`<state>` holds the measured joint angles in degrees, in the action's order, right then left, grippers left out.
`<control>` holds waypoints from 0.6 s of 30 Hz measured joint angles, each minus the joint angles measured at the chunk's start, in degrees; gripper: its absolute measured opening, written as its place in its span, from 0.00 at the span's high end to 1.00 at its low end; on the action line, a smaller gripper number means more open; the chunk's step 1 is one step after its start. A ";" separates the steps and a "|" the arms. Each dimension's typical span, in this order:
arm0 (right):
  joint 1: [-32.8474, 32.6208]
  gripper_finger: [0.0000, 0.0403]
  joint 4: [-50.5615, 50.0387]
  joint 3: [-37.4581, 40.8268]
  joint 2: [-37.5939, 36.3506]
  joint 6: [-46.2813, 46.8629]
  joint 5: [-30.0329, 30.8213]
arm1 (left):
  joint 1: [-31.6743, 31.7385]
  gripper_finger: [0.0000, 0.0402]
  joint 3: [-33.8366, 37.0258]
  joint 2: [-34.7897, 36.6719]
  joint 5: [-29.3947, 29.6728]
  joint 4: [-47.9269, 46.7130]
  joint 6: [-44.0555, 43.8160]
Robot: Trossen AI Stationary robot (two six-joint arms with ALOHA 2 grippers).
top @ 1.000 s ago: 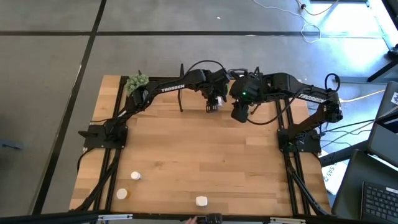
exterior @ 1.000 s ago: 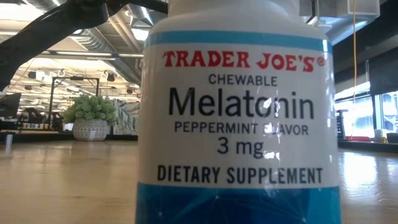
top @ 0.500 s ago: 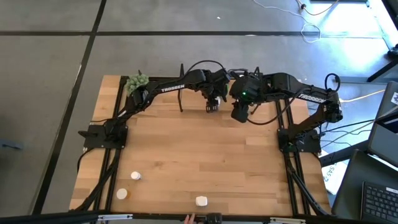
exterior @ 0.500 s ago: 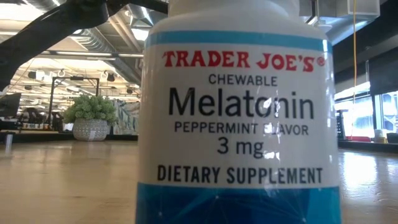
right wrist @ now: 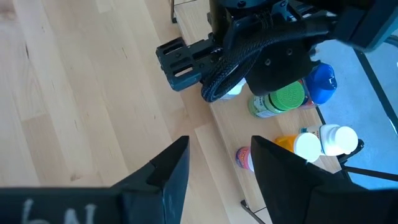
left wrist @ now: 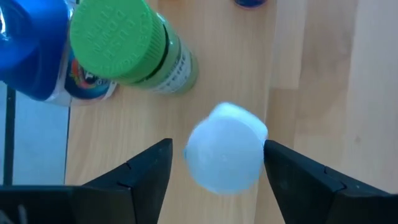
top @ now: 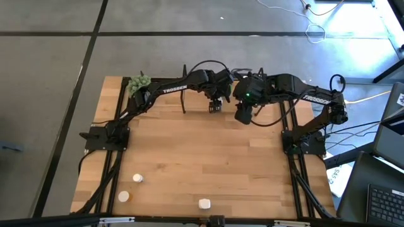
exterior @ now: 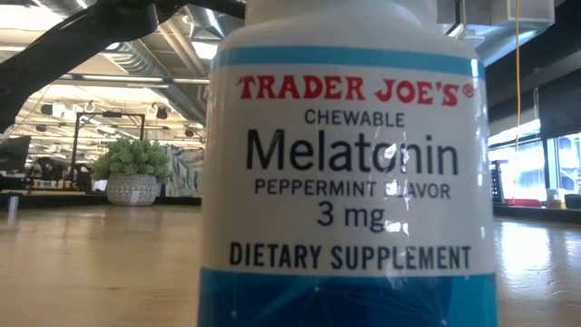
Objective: Pick and place medicine bottles onto shelf by color
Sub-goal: Put the top white blue medicine on the shelf
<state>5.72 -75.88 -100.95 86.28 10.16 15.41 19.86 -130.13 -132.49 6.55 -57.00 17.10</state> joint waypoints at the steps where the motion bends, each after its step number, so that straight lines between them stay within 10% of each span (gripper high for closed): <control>1: 0.00 0.57 0.00 0.00 0.00 -0.03 -0.01 | 0.00 0.39 -0.97 0.00 0.00 -1.56 0.00; 18: 0.00 0.57 0.52 -0.02 0.02 0.04 -0.03 | 0.99 0.39 -3.31 3.13 0.40 -20.94 -0.08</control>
<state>5.71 -75.35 -100.97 86.30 10.20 15.38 20.85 -133.44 -129.36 6.95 -77.94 17.02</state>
